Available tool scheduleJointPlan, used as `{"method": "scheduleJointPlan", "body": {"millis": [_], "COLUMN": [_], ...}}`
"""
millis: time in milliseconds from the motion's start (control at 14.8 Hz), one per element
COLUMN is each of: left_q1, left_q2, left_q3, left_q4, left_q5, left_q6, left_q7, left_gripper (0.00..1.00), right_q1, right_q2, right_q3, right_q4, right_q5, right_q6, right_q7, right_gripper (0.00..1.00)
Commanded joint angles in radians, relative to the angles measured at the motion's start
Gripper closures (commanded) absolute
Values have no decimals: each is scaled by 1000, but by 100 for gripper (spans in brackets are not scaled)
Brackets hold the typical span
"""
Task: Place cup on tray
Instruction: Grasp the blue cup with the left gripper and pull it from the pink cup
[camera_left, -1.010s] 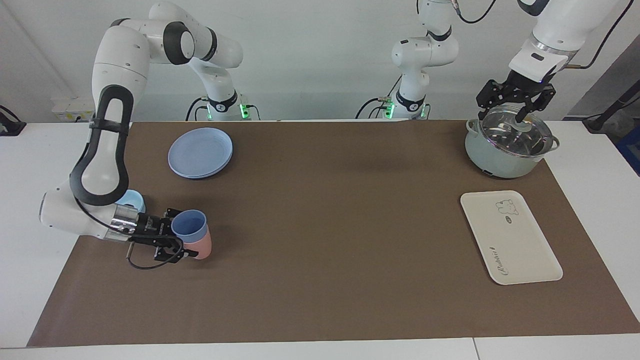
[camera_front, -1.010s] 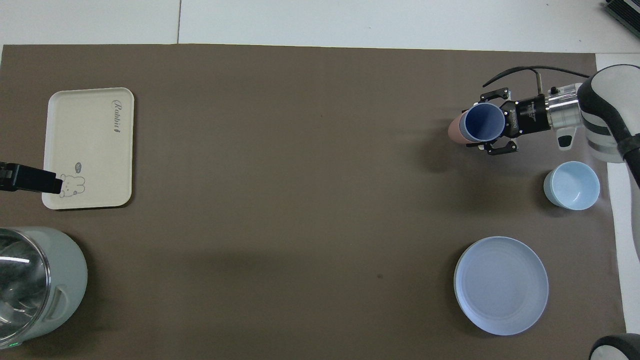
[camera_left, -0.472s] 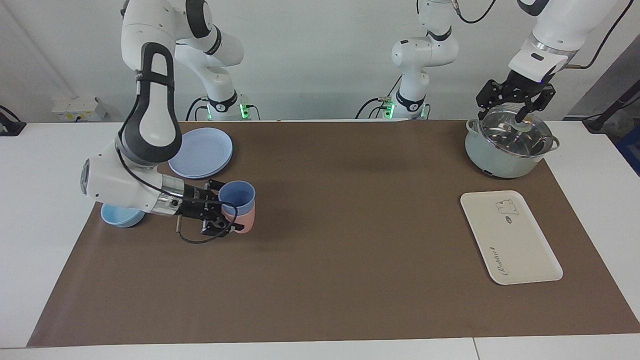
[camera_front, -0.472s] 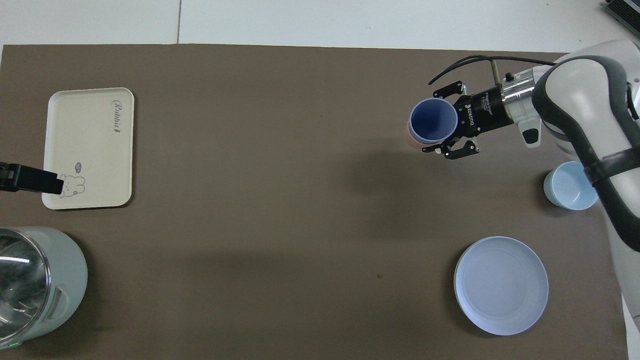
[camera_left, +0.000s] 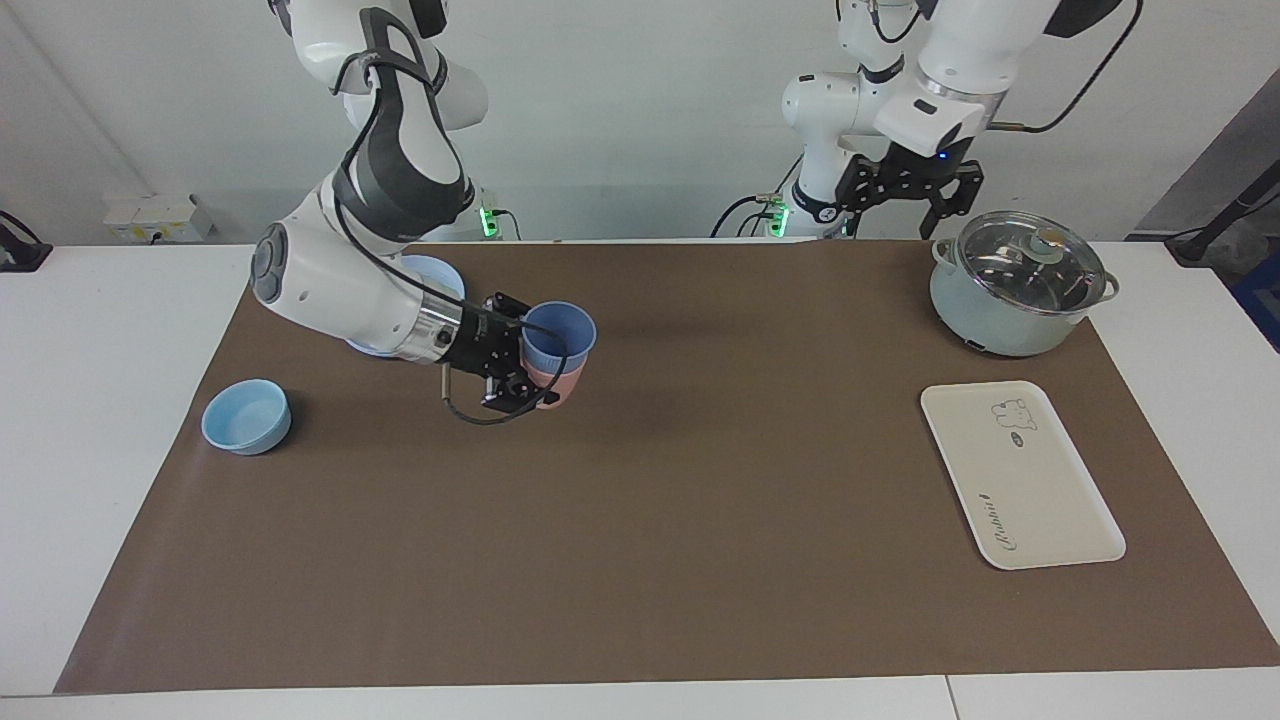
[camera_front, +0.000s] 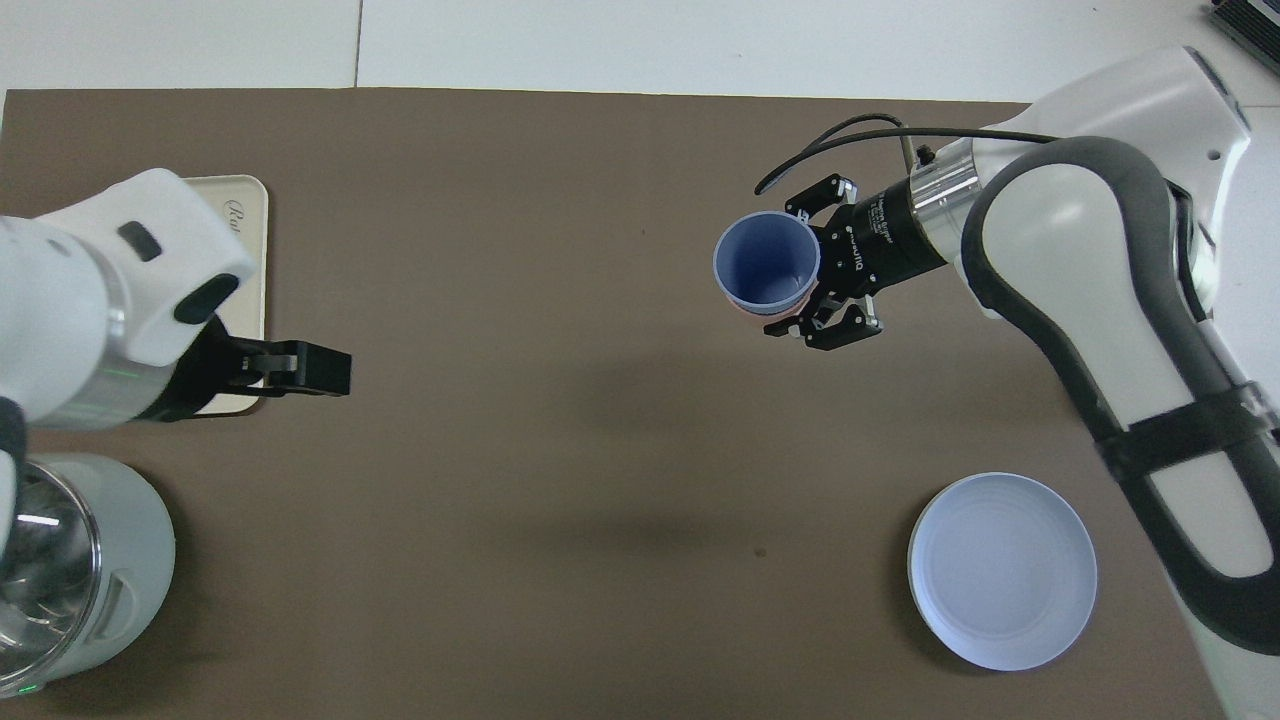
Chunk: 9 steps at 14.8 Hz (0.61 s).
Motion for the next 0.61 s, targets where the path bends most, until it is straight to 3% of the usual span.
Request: {"method": "scheduleJointPlan", "body": {"millis": [0, 135, 269, 404, 539], "left_q1": [-124, -160, -187, -232, -264], "left_q2": [-56, -41, -18, 74, 183], "left_q3": [10, 10, 10, 8, 10], "left_q4": [-128, -129, -119, -57, 40], "left_q5": [-51, -94, -139, -135, -128], "left_q6": [244, 363, 447, 546, 554], "left_q7": [-431, -558, -627, -737, -773], "left_gripper": [0, 1, 11, 20, 26], "right_q1": [19, 46, 60, 63, 63], "right_q2": [-39, -53, -54, -54, -54], "right_q3": [-2, -2, 0, 0, 0], "right_q4": [-32, -32, -32, -32, -34], "right_q5": [-24, -62, -91, -94, -94], "right_q6": [19, 17, 20, 20, 20], "right_q7": [56, 99, 118, 116, 115], "right_gripper": [100, 100, 100, 100, 100]}}
